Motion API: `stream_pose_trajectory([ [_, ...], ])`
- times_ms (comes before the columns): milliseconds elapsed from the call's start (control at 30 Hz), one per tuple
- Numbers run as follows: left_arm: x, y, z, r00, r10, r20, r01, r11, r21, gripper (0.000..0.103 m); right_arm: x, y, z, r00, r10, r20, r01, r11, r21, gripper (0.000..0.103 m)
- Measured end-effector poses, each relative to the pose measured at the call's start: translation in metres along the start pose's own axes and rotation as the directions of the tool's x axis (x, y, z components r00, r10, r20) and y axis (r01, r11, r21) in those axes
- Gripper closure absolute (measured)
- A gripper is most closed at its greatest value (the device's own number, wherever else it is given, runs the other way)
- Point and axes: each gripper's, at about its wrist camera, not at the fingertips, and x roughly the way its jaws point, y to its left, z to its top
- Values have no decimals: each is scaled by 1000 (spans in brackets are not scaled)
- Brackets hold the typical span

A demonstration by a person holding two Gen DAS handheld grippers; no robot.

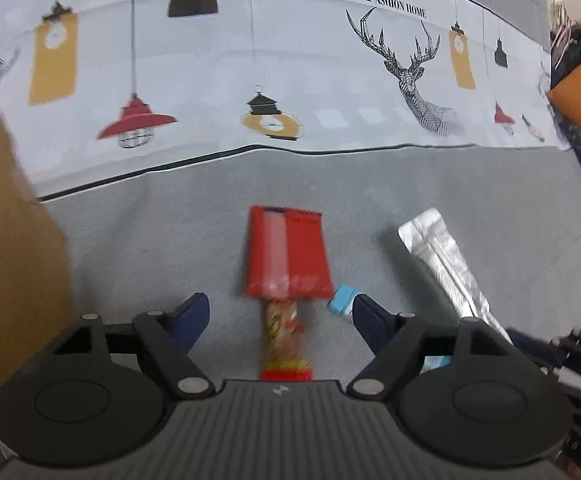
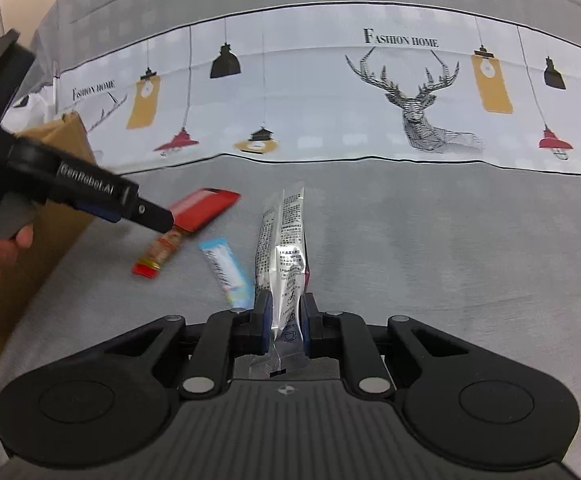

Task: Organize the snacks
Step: 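Grasp the red packet with the left tool while the right tool grasps the silver bar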

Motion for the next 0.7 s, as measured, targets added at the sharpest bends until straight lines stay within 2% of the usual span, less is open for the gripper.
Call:
stream_pose_trajectory([
  [133, 23, -3, 22, 1000, 0, 4, 0, 1000, -1, 20, 10, -24, 1, 1000, -2, -6, 2, 999, 32, 87],
  [267, 52, -5, 29, 999, 24, -42, -23, 999, 26, 22, 24, -37, 7, 1000, 6, -12, -6, 999, 38, 87],
  [333, 52, -9, 26, 999, 35, 3, -36, 996, 81, 45, 33, -39, 10, 999, 26, -35, -25, 999, 42, 85],
  [367, 50, -11, 24, 999, 52, 15, -53, 993, 109, 53, 40, -40, 10, 997, 39, -64, -36, 998, 42, 80],
  [433, 47, -7, 22, 1000, 5, 14, -7, 995, 95, 55, 45, -37, 10, 996, 47, -75, -45, 999, 23, 71],
  [500, 41, -6, 20, 1000, -7, 13, 6, 996, 86, 56, 48, -31, 11, 995, 52, -81, -54, 998, -14, 60],
  [533, 38, -6, 19, 1000, -11, 8, 11, 997, 80, 56, 48, -27, 11, 995, 50, -83, -52, 998, -31, 59],
  [600, 27, -8, 17, 1000, -27, 9, 26, 997, 73, 56, 49, -16, 11, 996, 18, -85, -27, 994, -106, 68],
  [633, 20, -9, 16, 999, -32, 16, 31, 997, 77, 56, 49, -14, 11, 997, 4, -83, -14, 992, -124, 69],
  [700, 1, -14, 14, 999, -32, 40, 28, 996, 82, 56, 47, -16, 14, 996, 4, -87, -13, 995, -101, 73],
])
